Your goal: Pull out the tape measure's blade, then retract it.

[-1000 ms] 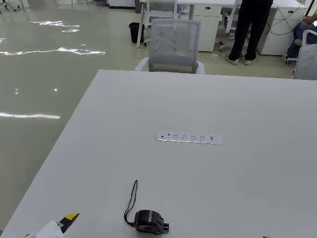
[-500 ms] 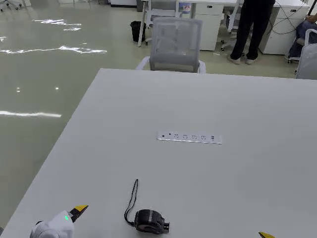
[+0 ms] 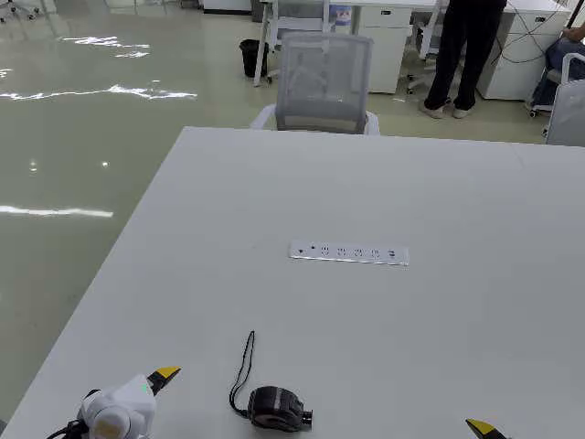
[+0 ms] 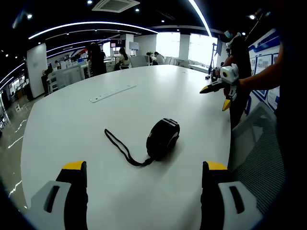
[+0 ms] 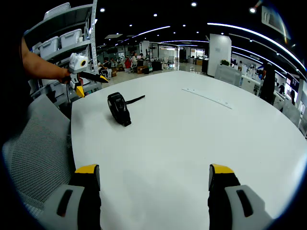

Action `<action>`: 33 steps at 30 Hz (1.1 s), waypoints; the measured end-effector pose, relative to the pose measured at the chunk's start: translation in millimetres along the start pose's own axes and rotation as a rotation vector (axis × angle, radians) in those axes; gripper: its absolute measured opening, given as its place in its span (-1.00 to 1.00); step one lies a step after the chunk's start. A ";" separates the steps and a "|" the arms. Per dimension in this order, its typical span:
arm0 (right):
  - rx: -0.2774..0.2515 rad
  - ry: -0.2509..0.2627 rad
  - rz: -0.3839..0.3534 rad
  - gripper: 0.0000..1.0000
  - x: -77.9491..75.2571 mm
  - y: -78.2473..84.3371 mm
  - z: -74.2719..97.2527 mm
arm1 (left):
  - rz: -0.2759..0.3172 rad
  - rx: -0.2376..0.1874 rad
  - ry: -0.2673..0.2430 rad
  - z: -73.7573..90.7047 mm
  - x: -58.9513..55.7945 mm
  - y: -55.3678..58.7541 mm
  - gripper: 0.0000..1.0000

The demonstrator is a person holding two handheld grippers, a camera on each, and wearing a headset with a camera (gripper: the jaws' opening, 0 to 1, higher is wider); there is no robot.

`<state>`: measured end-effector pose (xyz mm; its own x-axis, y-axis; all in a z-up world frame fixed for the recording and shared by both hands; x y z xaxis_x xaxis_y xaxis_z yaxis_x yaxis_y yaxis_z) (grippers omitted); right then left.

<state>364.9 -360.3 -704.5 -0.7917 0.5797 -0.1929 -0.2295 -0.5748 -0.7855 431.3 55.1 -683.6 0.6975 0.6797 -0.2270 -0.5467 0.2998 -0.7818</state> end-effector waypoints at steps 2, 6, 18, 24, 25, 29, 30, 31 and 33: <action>-0.002 -0.005 0.005 0.92 -1.3 -2.5 -3.4 | -0.011 0.007 0.009 -3.5 -1.0 -1.5 0.98; -0.006 -0.020 0.021 0.92 -2.2 -7.5 -9.5 | -0.031 0.026 0.022 -9.1 -2.5 -4.1 0.98; -0.021 -0.054 0.051 0.90 -6.4 -20.6 -26.5 | -0.106 0.074 0.065 -25.8 -8.3 -16.0 0.98; -0.026 -0.091 0.083 0.83 -0.9 -29.6 -43.5 | -0.140 0.091 0.090 -38.0 -10.1 -27.0 0.98; -0.028 -0.094 0.085 0.83 -0.7 -31.0 -45.5 | -0.146 0.094 0.094 -39.5 -10.5 -27.9 0.98; -0.041 -0.115 0.098 0.82 0.8 -38.4 -55.1 | -0.179 0.116 0.115 -47.3 -13.5 -34.1 0.96; -0.043 -0.121 0.102 0.82 1.3 -39.6 -57.1 | -0.188 0.118 0.118 -48.7 -14.1 -35.9 0.96; -0.046 -0.130 0.110 0.81 2.6 -42.0 -59.9 | -0.200 0.124 0.121 -50.7 -14.7 -38.3 0.96; -0.051 -0.145 0.122 0.80 3.7 -46.5 -64.2 | -0.218 0.138 0.128 -54.0 -15.9 -41.9 0.93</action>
<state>409.0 -294.3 -706.4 -0.8858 0.4166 -0.2045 -0.1014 -0.6037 -0.7908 468.1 -4.4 -678.6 0.8535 0.5016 -0.1411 -0.4294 0.5236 -0.7358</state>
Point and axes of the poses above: the centre of the closed fingertips' face, and the gripper's own axes: z roughly backward along the fingers, x roughly to its left, y roughly out of its underside, the point moved 7 cm from there along z, roughly backward along the fingers, and after that the axes turned 15 degrees about z, right-handed, at the moved point
